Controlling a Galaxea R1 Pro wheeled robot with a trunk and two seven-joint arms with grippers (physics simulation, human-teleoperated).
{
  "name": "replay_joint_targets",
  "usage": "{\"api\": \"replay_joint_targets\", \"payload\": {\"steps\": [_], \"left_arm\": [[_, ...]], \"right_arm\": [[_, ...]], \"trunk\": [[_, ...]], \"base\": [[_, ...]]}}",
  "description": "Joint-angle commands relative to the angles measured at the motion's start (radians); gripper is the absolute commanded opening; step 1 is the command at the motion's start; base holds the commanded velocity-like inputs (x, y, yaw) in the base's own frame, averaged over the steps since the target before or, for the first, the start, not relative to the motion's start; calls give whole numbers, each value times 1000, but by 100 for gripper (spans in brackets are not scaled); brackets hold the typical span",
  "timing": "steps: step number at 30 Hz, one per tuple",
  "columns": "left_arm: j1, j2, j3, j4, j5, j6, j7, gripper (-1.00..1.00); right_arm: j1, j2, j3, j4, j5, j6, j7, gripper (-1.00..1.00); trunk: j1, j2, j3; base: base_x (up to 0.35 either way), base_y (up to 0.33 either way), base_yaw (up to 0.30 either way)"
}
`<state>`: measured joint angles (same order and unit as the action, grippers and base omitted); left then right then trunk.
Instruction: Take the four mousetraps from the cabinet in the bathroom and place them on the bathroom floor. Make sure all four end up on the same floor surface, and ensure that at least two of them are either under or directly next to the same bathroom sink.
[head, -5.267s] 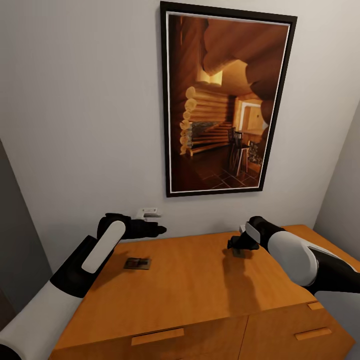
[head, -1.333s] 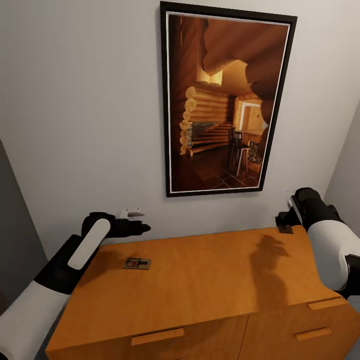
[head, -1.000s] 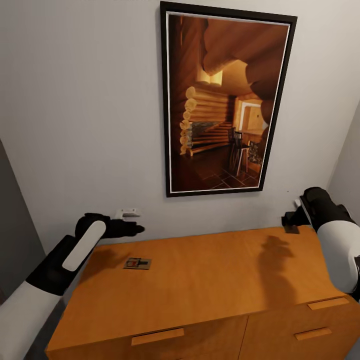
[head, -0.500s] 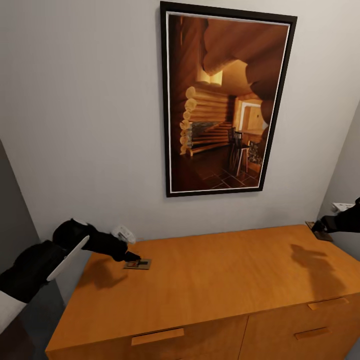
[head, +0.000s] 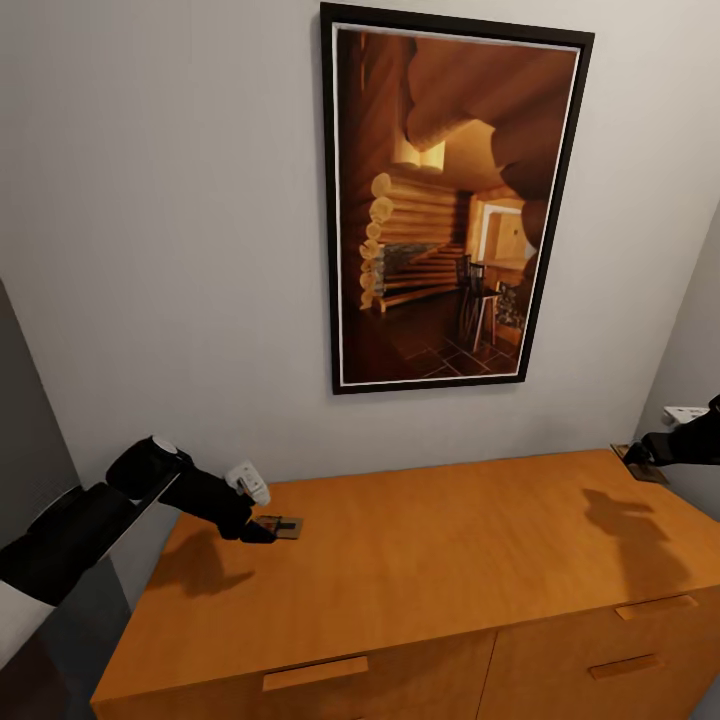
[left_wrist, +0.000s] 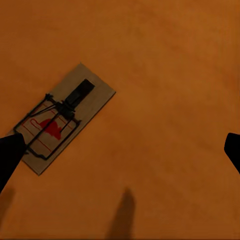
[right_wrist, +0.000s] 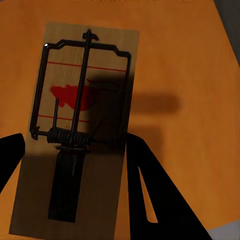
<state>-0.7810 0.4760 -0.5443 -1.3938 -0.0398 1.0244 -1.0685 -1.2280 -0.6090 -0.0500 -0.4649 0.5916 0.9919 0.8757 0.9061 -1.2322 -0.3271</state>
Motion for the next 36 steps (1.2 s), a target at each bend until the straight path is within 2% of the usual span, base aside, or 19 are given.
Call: {"api": "replay_joint_targets", "payload": {"steps": [1,9,14,16,19,20,24,29,36], "left_arm": [[-1,1,0,-1,-9,6,-11,100],[-2,0,7,-1,-16,5,-18,100],[-1,-3,26,1,-17,9,-17,100],[-1,-4,41,1,-16,11,-17,100],[-1,-5,86,1,-15,11,-18,100],[-1,-5,116,0,-15,12,-18,100],[-1,-6,185,0,-15,11,-18,100],[-1,-8,218,0,-11,11,-19,100],[-1,-20,227,1,-11,13,-18,100]], "right_arm": [[-1,0,-5,-1,8,5,5,-100],[-1,0,-5,0,8,4,5,-100],[-1,2,-5,0,8,4,5,-100],[-1,3,-5,0,8,4,5,-100],[-1,4,-5,0,8,4,4,-100],[-1,5,-5,0,8,4,4,-100],[-1,7,-5,0,9,4,3,-100],[-1,8,-5,0,10,4,3,-100],[-1,9,-5,0,10,4,3,-100]], "trunk": [[0,-1,-1],[0,-1,-1],[0,-1,-1],[0,-1,-1],[0,-1,-1],[0,-1,-1],[0,-1,-1],[0,-1,-1],[0,-1,-1]], "base": [[0,0,0],[0,0,0],[0,0,0],[0,0,0],[0,0,0],[0,0,0],[0,0,0],[0,0,0],[0,0,0]]}}
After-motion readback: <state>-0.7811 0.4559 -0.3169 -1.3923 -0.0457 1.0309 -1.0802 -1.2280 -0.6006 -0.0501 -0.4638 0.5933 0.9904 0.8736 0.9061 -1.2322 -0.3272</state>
